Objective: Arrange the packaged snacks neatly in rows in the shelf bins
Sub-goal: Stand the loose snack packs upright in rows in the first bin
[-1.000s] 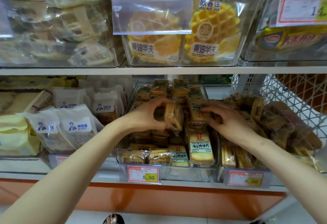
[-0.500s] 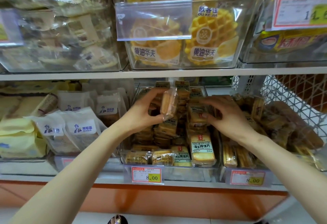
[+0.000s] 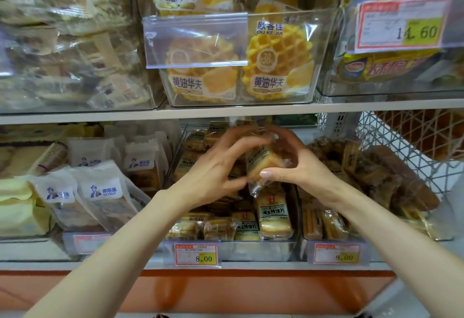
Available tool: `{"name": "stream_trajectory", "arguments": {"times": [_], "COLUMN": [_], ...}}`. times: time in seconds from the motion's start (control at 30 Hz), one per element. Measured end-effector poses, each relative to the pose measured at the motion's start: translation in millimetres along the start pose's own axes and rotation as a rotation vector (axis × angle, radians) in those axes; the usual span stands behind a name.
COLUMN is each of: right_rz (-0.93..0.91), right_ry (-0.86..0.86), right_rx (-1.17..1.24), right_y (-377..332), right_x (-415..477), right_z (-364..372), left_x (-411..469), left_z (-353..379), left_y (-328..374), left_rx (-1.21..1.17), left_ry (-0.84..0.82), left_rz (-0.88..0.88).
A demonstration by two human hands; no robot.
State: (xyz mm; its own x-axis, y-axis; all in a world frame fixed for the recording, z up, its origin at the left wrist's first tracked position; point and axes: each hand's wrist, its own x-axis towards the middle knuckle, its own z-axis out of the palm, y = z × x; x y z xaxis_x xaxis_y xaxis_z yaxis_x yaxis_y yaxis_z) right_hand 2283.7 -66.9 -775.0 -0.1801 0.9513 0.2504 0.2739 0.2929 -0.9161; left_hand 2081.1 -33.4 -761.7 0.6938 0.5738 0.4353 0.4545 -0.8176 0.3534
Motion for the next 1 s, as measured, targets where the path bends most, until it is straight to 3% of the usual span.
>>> {"name": "stream_trajectory", "arguments": {"times": [0.07,0.13,0.2,0.27,0.67,0.83,1.0], "right_rz": [0.015,0.029,0.027,0.017,0.022,0.017,0.016], "right_ry": [0.027,0.036,0.052,0.071,0.183,0.217,0.221], "right_rx": [-0.033,-0.021,-0.036,-0.069,-0.018,-0.004,-0.004], "right_y": [2,5,9,12,21,22,22], "right_x": [1,1,0,-1,-13,-12,-12], "right_z": [-5,-10,-14,-17,-40,-42,-41], "left_x": [1,-2,-6,-10,2,8,8], "left_z": [1,6,17,26,20,23,42], "left_y": [-9,-21,-33,-45,-67,-58,-46], "left_rx": [-0.020,0.071,0.220,0.334,0.328,0.053,-0.082], "left_ry": [0.007,-0.124,-0.311,-0.397,-0.414,-0.273,-0.302], "left_rz": [-0.180,-0.369,-0.406,-0.379,-0.361,-0.398,-0.481]}}
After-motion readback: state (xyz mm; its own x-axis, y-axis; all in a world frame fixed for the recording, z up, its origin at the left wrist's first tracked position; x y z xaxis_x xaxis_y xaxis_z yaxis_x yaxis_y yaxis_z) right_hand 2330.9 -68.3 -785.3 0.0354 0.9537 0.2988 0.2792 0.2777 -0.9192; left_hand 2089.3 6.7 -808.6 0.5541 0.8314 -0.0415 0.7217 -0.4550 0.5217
